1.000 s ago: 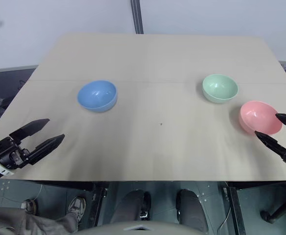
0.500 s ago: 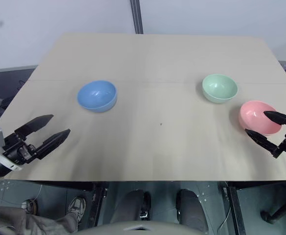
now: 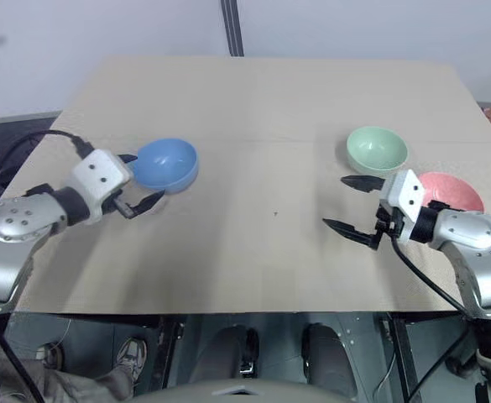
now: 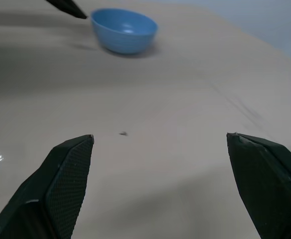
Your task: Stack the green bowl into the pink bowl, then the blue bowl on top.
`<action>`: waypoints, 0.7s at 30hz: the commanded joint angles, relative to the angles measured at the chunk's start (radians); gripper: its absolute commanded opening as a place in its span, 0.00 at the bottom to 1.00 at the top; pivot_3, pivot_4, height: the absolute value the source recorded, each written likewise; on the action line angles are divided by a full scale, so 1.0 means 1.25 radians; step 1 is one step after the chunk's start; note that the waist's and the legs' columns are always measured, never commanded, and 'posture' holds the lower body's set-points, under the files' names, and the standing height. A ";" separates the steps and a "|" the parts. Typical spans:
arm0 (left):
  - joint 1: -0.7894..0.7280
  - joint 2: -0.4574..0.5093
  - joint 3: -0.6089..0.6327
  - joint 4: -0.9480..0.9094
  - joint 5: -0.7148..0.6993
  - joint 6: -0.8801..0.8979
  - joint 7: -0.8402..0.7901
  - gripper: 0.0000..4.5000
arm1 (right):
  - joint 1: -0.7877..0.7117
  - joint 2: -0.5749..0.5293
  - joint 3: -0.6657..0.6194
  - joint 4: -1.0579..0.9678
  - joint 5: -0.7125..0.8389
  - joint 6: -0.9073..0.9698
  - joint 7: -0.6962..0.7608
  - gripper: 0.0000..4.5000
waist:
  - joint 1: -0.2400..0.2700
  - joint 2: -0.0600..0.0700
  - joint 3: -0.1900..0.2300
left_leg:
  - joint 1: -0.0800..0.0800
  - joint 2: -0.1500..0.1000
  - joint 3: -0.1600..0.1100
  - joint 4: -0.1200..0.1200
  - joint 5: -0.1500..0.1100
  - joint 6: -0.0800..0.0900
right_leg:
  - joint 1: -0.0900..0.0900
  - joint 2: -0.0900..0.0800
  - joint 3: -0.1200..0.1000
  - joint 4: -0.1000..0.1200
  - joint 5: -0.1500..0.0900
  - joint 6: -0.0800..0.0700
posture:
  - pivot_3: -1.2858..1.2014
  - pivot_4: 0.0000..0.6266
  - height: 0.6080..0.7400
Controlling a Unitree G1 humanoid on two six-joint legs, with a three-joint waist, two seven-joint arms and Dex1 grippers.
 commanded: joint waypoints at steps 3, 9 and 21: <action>-0.005 -0.149 0.089 -0.057 -0.226 -0.071 -0.094 1.00 | -0.039 0.002 -0.045 0.009 -0.101 0.081 -0.190 1.00 | 0.004 0.000 0.000 | -0.003 -0.001 0.001 0.000 0.000 0.000 | -0.003 -0.001 0.000 0.000 0.000 0.000 | 0.52 0.24 1.00; 0.045 -0.114 0.149 -0.072 -0.443 -0.007 -0.328 1.00 | 0.079 -0.011 -0.155 -0.134 -0.146 0.317 -0.353 1.00 | 0.003 -0.001 0.000 | -0.006 0.000 -0.002 0.000 0.000 0.000 | -0.005 -0.001 -0.003 0.001 0.000 0.000 | 0.52 0.24 1.00; -0.057 -0.108 0.114 -0.003 -0.511 -0.009 -0.506 1.00 | 0.009 0.029 -0.147 -0.055 -0.130 0.576 -0.427 0.71 | -0.002 -0.001 0.000 | 0.001 0.000 0.000 0.002 0.001 0.002 | 0.000 0.006 0.002 0.003 0.001 -0.003 | 0.52 0.24 1.00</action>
